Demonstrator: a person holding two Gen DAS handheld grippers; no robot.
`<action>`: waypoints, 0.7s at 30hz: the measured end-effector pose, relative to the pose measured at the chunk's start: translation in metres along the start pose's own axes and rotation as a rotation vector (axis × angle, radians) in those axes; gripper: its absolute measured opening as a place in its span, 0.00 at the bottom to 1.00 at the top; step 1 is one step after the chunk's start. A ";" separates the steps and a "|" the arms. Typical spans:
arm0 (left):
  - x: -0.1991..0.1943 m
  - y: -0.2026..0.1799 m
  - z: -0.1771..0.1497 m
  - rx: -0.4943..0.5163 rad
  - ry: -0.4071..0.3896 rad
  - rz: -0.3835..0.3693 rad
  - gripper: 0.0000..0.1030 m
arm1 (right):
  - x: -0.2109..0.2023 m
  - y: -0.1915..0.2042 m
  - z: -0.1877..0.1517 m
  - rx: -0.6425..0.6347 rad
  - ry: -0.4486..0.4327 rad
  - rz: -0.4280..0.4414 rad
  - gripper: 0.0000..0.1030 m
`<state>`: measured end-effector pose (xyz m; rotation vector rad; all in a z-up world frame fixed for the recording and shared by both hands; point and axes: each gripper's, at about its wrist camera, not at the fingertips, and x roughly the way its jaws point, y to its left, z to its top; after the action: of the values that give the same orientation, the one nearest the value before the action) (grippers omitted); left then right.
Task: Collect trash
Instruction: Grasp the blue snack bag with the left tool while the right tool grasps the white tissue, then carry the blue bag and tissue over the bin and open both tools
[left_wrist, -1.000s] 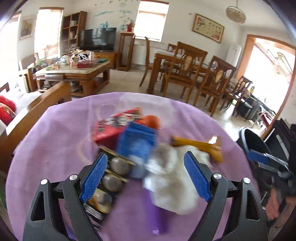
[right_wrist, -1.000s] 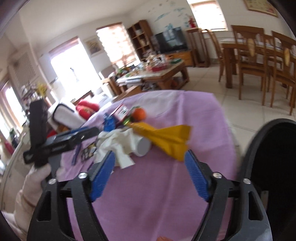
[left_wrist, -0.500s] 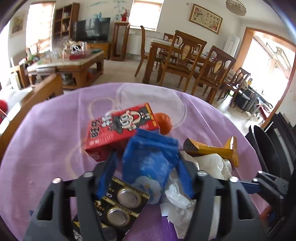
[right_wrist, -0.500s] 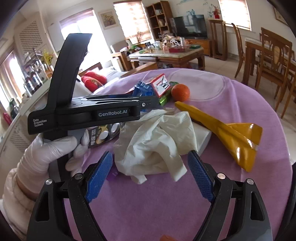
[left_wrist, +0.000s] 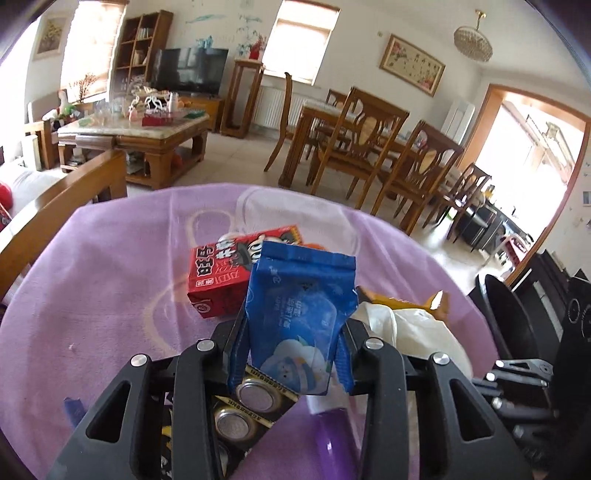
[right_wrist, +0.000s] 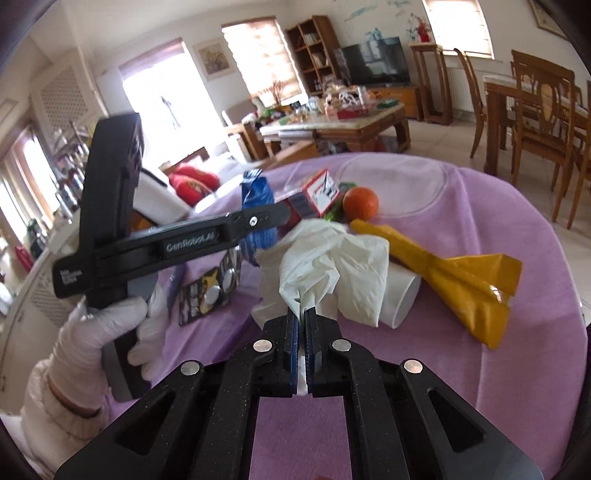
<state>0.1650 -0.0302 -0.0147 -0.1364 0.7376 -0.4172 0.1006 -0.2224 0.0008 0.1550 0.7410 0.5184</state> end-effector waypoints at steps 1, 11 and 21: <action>-0.006 -0.003 0.000 -0.001 -0.016 -0.008 0.37 | -0.006 -0.001 0.001 0.005 -0.017 -0.001 0.04; -0.039 -0.054 0.000 0.053 -0.081 -0.075 0.37 | -0.089 -0.030 0.001 0.039 -0.181 0.015 0.04; -0.035 -0.130 -0.007 0.163 -0.081 -0.162 0.37 | -0.156 -0.059 -0.015 0.085 -0.286 -0.058 0.04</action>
<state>0.0949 -0.1340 0.0365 -0.0599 0.6117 -0.6208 0.0171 -0.3523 0.0659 0.2796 0.4868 0.3988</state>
